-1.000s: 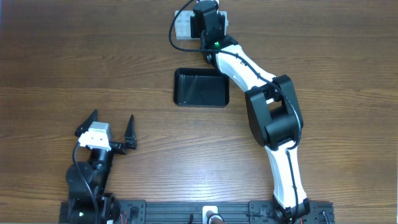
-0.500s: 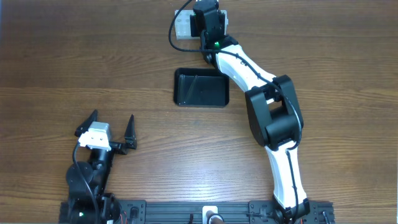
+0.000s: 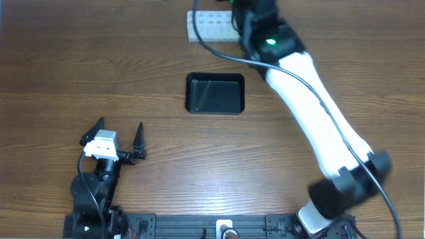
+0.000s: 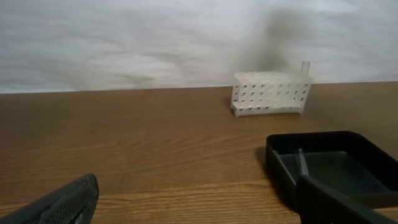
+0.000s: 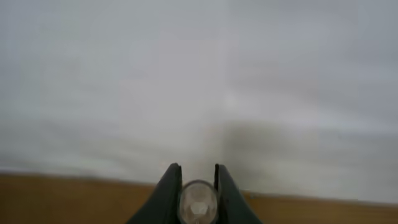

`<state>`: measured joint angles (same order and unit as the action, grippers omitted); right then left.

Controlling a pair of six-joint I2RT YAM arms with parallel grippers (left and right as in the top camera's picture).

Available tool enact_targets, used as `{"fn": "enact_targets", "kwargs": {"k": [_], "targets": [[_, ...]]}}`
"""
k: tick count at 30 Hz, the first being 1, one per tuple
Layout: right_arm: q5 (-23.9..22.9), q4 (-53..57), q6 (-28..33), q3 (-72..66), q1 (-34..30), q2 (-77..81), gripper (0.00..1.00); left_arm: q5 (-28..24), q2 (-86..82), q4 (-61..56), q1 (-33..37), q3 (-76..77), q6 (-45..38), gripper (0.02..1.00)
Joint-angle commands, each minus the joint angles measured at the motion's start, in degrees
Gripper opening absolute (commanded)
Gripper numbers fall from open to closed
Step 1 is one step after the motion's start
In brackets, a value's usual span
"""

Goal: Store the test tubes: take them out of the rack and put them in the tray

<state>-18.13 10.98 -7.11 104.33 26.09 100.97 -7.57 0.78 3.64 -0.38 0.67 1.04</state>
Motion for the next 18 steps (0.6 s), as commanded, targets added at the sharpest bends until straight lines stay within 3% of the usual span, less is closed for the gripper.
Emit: {"fn": "enact_targets", "kwargs": {"k": [1, 4, 8, 11, 18], "targets": [[-0.31, 11.21, -4.15, -0.11, 0.37, -2.10, 0.058, -0.92, -0.50, 0.00, 0.28, -0.33, -0.81, 1.000], [4.81, 21.90, -8.76, -0.33, 0.13, -1.40, 0.023, -0.92, -0.50, 0.00, 0.28, -0.33, -0.81, 1.000], [14.27, 31.71, -10.54, -1.77, -0.37, 1.95, 0.029, -0.92, -0.50, 0.00, 0.28, -0.33, -0.81, 0.998], [18.78, 37.57, -10.67, -3.02, -0.61, 6.27, 0.042, -0.92, -0.50, 0.00, 0.28, -0.33, -0.81, 1.000], [20.24, 42.25, -11.37, -3.02, -0.59, 13.68, 0.034, -0.92, -0.50, 0.00, 0.28, -0.33, -0.81, 1.000]]}}
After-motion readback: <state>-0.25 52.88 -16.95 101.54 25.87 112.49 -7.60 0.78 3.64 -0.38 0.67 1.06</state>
